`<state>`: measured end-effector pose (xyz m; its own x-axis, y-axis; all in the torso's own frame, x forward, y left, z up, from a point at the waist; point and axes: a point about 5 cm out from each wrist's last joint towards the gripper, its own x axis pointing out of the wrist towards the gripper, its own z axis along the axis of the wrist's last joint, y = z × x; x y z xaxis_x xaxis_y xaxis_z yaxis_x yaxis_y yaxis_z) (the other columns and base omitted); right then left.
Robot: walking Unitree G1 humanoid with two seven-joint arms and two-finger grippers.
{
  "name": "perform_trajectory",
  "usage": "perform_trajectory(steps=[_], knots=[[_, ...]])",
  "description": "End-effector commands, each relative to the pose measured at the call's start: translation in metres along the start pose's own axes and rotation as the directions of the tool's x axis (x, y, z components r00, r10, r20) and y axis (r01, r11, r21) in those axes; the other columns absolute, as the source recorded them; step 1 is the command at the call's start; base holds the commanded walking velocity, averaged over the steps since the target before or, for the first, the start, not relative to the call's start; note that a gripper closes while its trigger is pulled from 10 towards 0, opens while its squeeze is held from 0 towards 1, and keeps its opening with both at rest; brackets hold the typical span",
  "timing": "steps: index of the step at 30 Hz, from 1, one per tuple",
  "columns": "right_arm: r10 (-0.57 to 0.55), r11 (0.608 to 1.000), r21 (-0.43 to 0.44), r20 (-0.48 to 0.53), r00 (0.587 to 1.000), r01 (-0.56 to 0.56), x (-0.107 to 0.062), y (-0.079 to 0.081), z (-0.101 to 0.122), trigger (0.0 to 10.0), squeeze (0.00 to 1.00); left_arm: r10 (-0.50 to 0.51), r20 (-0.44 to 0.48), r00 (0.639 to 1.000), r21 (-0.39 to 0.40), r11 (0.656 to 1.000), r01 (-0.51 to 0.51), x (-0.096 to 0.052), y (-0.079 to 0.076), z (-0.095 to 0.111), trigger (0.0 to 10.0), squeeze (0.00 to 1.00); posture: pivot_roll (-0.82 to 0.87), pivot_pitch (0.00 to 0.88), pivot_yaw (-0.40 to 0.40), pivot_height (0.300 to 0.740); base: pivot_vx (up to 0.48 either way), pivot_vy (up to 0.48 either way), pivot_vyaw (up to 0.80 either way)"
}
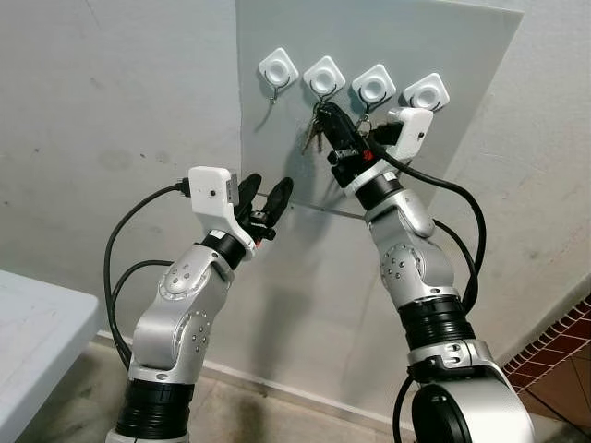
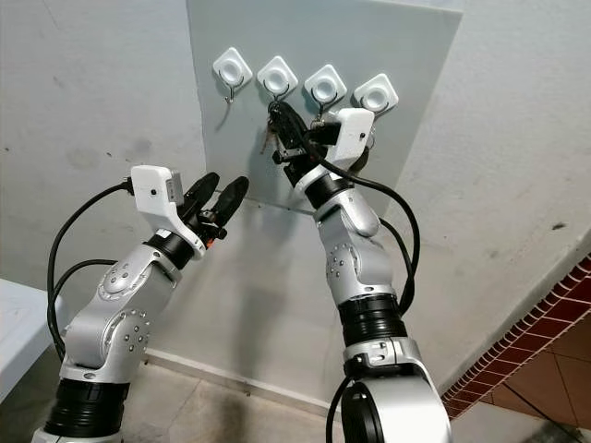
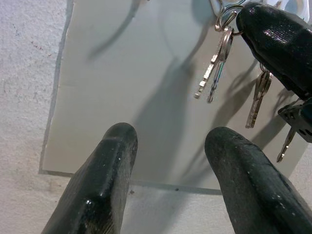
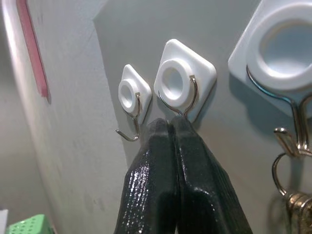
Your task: Hang keys on a hook
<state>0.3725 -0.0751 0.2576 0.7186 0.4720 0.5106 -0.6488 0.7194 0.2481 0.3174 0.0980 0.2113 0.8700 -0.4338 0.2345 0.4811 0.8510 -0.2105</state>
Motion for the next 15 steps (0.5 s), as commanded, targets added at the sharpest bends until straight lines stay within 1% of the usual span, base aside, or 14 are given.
perform_trajectory(steps=[1,6,8,15], knots=[[-0.005,1.000,0.015,0.023,1.000,0.004,0.0055,0.0005,0.0073,10.0,0.00,-0.019,0.023,1.000,0.007,1.000,0.019,0.0020,-0.0041,0.0084,10.0,0.00,0.11,0.010,-0.046,0.740,0.000,0.000,0.00],[-0.014,0.999,0.045,0.021,1.000,0.013,0.0056,0.0001,0.0069,10.0,0.00,-0.019,0.021,1.000,0.004,1.000,0.019,0.0020,-0.0043,0.0081,10.0,0.00,0.11,0.013,-0.046,0.740,0.000,0.000,0.00],[-0.027,0.996,0.080,0.017,0.999,0.026,0.0052,-0.0012,0.0061,10.0,0.00,-0.019,0.022,1.000,0.002,1.000,0.019,0.0020,-0.0044,0.0083,10.0,0.00,0.11,0.014,-0.045,0.740,0.000,0.000,0.00],[-0.034,0.993,0.111,-0.003,0.999,0.034,0.0035,-0.0027,0.0027,10.0,0.00,-0.019,0.021,1.000,-0.001,1.000,0.019,0.0021,-0.0047,0.0083,10.0,0.00,0.11,0.014,-0.045,0.740,0.000,0.000,0.00]])
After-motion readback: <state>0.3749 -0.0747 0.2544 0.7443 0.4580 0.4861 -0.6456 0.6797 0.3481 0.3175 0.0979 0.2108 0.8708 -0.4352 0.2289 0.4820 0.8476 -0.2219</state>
